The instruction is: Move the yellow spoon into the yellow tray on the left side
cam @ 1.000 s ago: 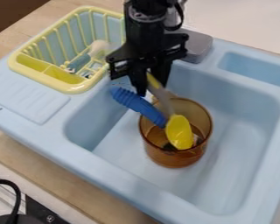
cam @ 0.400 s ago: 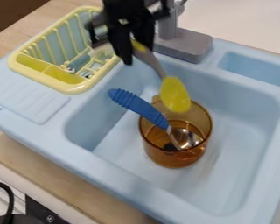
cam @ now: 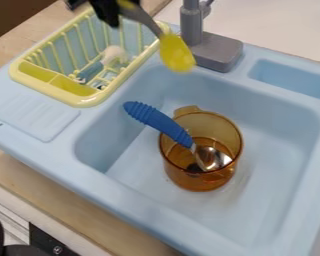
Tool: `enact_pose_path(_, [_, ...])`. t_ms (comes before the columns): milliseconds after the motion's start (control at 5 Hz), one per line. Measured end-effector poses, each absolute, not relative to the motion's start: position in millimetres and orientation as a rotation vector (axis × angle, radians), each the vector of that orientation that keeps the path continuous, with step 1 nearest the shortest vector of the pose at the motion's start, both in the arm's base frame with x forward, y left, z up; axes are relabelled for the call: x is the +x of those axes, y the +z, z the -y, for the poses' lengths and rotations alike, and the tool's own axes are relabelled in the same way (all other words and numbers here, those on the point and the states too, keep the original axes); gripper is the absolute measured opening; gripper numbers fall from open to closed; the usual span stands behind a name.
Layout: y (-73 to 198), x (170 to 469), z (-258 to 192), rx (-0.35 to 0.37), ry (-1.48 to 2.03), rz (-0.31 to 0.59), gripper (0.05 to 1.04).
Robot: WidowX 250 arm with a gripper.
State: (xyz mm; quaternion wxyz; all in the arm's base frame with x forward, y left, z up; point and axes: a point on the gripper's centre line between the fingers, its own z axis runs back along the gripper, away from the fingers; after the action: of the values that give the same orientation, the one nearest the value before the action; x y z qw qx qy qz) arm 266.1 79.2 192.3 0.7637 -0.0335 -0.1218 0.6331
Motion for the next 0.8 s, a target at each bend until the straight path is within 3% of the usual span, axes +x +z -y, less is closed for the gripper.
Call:
enact_pose_path(200, [197.1,278.0,-103.3,-0.04,1.401,0.284,0.313])
enact_pose_path(800, [173.2,318.1,-143.8,0.158,1.139,0.264,0.313])
